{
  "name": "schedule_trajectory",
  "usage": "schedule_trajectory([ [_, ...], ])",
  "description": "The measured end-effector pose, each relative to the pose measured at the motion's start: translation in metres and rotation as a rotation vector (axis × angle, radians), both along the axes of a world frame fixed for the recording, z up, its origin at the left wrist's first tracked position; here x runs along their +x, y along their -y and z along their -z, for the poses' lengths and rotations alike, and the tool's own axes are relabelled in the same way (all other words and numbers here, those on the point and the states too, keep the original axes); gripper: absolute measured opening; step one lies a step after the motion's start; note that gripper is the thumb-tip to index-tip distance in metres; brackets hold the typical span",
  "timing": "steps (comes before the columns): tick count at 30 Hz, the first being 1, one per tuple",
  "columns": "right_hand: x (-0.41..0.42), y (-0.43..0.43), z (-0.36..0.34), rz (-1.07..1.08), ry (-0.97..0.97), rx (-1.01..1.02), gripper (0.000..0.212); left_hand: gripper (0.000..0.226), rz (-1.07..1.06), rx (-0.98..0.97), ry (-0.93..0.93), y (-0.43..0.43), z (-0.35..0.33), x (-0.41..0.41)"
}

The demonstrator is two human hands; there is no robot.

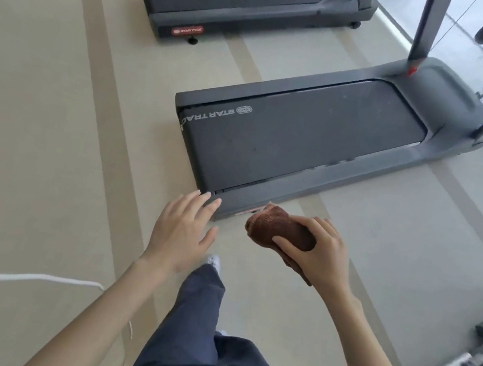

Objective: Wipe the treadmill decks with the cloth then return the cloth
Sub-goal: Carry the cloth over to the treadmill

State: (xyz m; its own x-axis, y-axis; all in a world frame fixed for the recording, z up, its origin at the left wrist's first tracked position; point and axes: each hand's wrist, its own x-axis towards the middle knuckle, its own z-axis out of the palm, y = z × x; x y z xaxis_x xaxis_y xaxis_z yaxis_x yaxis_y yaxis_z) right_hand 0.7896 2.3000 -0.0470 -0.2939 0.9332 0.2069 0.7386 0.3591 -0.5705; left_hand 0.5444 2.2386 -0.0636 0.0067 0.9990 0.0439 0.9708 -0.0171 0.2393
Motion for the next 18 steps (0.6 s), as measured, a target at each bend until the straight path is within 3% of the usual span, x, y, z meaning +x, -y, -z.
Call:
schedule_trajectory([
  [18, -0.075, -0.315, -0.008, -0.115, 0.102, -0.011, 0.037, 0.046, -0.164, 0.0, 0.062, -0.285, 0.02, -0.07],
])
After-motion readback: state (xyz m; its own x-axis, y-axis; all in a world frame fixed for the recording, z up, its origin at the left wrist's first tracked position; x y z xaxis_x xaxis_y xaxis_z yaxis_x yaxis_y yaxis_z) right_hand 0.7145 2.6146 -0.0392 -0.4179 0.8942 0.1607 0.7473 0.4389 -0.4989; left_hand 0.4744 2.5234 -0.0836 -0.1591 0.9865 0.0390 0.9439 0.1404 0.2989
